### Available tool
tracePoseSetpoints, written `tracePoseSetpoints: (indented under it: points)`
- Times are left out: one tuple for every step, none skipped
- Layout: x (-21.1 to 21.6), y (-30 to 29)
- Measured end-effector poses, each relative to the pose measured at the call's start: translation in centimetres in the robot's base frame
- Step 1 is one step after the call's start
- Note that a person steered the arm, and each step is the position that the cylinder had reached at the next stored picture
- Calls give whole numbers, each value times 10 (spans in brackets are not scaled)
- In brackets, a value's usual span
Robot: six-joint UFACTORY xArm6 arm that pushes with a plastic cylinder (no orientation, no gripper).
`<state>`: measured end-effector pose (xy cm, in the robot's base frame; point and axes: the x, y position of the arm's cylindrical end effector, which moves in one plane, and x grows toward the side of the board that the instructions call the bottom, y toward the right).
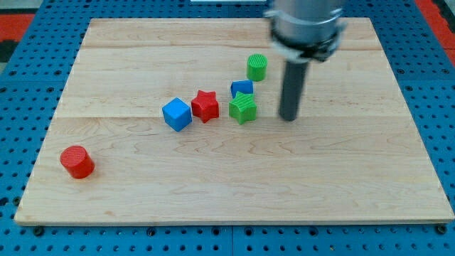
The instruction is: Push the green circle diagonally to the blue triangle
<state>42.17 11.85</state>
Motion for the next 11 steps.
tracePoseSetpoints:
  points:
    - [-41, -10]
    - [-42, -44]
    - [-45, -93]
    - [-53, -57]
    - [-84, 24]
    - [-127, 3]
    - [-127, -34]
    - [-115, -58]
    - [-100, -66]
    - [-76, -20]
    - [-105, 19]
